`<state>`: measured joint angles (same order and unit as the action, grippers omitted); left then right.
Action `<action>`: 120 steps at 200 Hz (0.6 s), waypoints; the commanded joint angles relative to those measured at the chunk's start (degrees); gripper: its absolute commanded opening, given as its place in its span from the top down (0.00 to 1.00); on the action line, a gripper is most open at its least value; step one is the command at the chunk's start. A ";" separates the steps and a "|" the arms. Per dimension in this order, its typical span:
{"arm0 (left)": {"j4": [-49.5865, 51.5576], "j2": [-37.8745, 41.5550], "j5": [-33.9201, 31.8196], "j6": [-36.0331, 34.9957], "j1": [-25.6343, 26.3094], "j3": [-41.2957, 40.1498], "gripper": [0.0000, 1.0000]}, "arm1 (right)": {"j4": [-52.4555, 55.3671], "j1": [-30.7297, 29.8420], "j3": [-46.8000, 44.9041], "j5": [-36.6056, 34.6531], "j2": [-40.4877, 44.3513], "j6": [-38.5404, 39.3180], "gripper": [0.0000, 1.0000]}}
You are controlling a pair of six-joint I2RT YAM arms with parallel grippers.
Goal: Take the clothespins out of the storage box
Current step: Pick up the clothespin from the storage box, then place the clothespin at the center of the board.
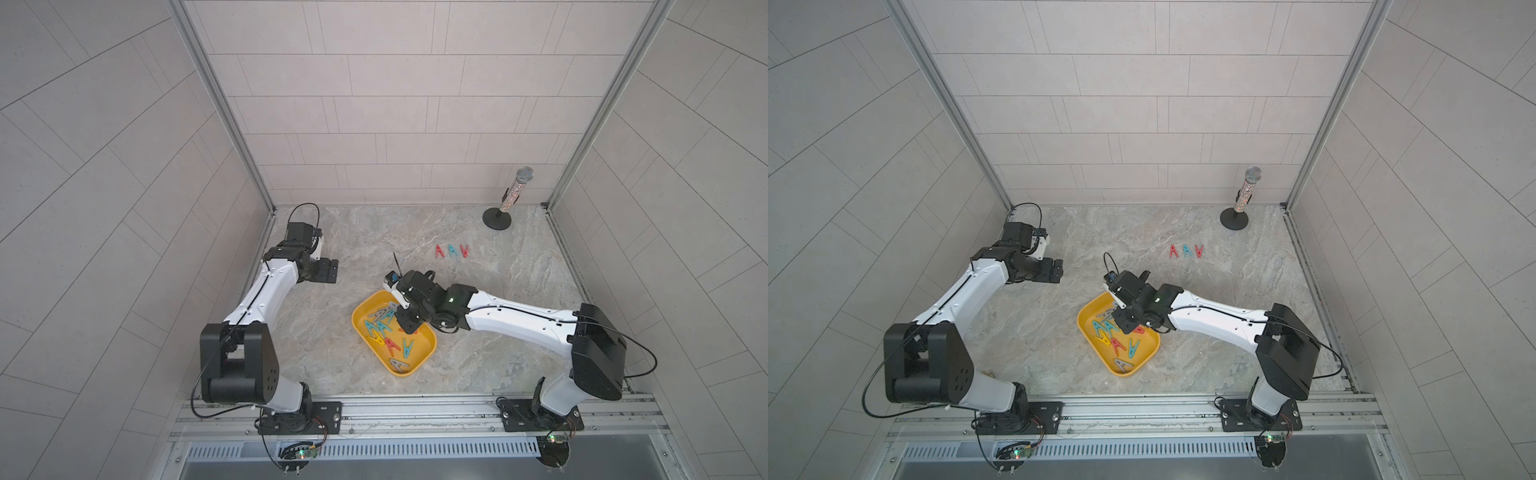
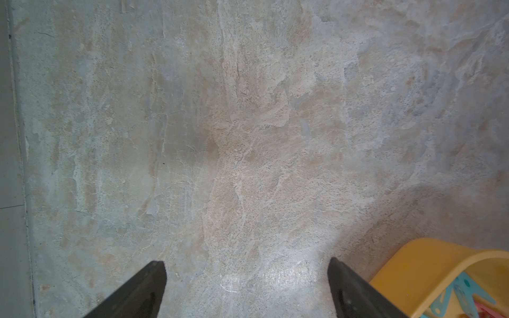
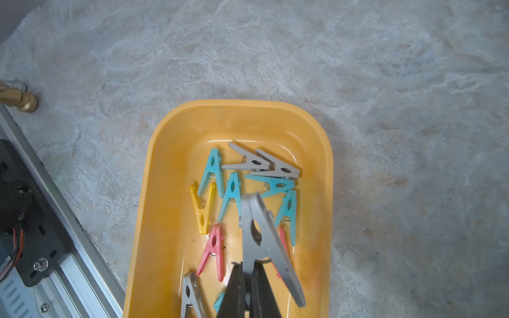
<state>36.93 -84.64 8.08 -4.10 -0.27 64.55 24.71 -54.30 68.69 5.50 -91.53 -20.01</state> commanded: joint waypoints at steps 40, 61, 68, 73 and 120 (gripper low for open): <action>1.02 0.55 -0.27 -0.56 -0.39 -0.65 0.00 | -0.91 9.01 -3.49 0.78 5.49 -7.02 1.00; 1.04 0.53 -0.32 -0.56 -0.39 -0.66 0.00 | -1.41 13.16 -5.65 1.55 6.94 -8.78 1.00; 1.03 0.51 -0.38 -0.56 -0.39 -0.62 0.00 | -1.54 14.65 -6.24 1.86 7.27 -9.27 1.00; 1.04 0.49 -0.39 -0.56 -0.39 -0.62 0.00 | -1.51 15.71 -6.66 2.04 7.52 -9.66 1.00; 1.04 0.52 -0.50 -0.56 -0.42 -0.59 0.00 | -1.30 26.05 -9.84 3.64 8.21 -11.85 1.00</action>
<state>36.93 -84.64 7.99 -4.10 -0.27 64.55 23.35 -31.97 59.94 8.14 -85.10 -29.89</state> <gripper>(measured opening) 0.998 0.067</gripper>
